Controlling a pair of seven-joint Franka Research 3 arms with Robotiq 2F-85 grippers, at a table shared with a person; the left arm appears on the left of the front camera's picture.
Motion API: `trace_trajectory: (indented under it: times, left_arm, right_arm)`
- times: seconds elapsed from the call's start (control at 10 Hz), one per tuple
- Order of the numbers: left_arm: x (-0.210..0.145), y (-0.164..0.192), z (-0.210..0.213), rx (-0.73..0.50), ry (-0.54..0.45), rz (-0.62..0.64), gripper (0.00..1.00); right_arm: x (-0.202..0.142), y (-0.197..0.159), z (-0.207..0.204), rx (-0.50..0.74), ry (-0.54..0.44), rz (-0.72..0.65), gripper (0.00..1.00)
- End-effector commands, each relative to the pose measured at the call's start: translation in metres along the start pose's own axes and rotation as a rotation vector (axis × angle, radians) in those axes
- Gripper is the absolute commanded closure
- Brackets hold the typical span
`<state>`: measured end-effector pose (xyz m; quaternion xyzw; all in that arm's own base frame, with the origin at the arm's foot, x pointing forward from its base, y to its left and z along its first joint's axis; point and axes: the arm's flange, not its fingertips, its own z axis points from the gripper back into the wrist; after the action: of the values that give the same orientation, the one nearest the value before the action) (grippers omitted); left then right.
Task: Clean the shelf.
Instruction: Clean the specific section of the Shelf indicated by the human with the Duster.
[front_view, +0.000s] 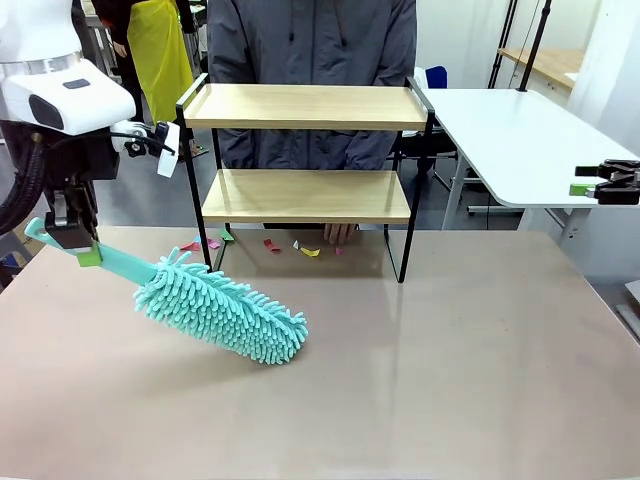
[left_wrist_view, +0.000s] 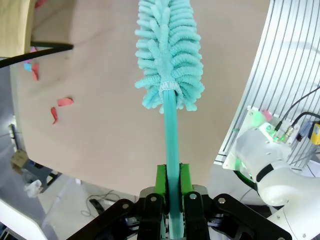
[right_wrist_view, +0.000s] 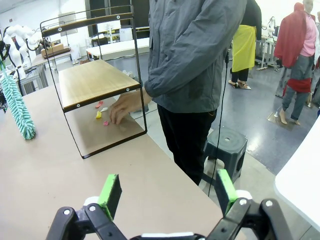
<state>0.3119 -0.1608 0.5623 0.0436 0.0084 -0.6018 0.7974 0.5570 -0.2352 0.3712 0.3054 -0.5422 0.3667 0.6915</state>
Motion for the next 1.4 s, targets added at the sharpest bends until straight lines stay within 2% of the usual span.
trace_trajectory:
  times: [0.0, 1.1, 1.3]
  left_arm:
    - [-0.001, -0.001, 0.001, -0.003, 0.002, -0.005, 0.87]
    - [0.000, 0.000, 0.000, 0.000, 0.000, 0.000, 0.87]
    - [0.010, 0.004, -0.005, -0.030, -0.050, -0.049, 0.87]
  right_arm:
    - [0.002, 0.000, 0.000, 0.001, 0.001, 0.014, 0.00]
    - [0.002, 0.000, 0.000, 0.001, 0.001, 0.014, 0.00]
    - [0.002, 0.000, 0.000, 0.001, 0.001, 0.014, 0.00]
